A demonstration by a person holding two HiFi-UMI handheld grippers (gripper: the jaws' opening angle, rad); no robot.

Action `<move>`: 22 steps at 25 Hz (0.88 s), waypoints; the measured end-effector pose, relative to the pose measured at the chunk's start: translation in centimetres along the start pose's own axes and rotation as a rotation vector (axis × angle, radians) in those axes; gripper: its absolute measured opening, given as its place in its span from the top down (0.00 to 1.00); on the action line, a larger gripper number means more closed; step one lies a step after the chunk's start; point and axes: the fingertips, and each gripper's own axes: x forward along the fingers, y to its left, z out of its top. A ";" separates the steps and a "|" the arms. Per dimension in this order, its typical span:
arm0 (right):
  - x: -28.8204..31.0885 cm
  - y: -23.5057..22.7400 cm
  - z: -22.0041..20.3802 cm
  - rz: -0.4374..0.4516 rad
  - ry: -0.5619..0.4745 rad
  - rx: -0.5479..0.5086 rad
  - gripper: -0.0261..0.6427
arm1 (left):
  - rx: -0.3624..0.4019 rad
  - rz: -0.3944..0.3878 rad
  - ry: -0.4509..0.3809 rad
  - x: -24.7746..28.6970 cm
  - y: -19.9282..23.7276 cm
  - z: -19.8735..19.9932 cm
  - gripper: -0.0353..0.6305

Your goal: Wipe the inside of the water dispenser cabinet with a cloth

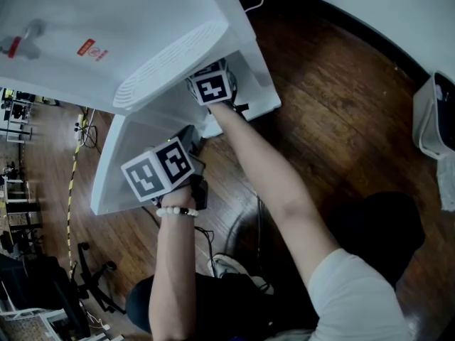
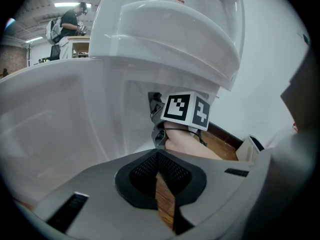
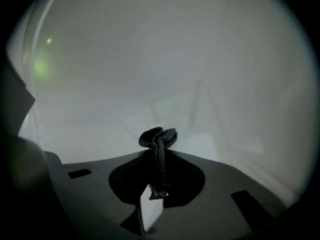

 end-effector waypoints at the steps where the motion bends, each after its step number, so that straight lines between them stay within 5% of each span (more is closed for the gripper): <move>1: -0.1 0.1 0.4 0.000 -0.007 0.003 0.88 | 0.000 0.000 0.000 0.0 0.0 0.0 0.95; 13: 0.0 -0.1 1.2 0.002 -0.027 0.016 0.88 | -0.010 -0.008 0.004 0.0 -0.1 -0.1 0.95; 22: 1.3 -2.5 -6.3 -0.034 0.095 0.034 0.87 | -0.025 -0.005 0.014 0.7 0.7 -0.3 0.95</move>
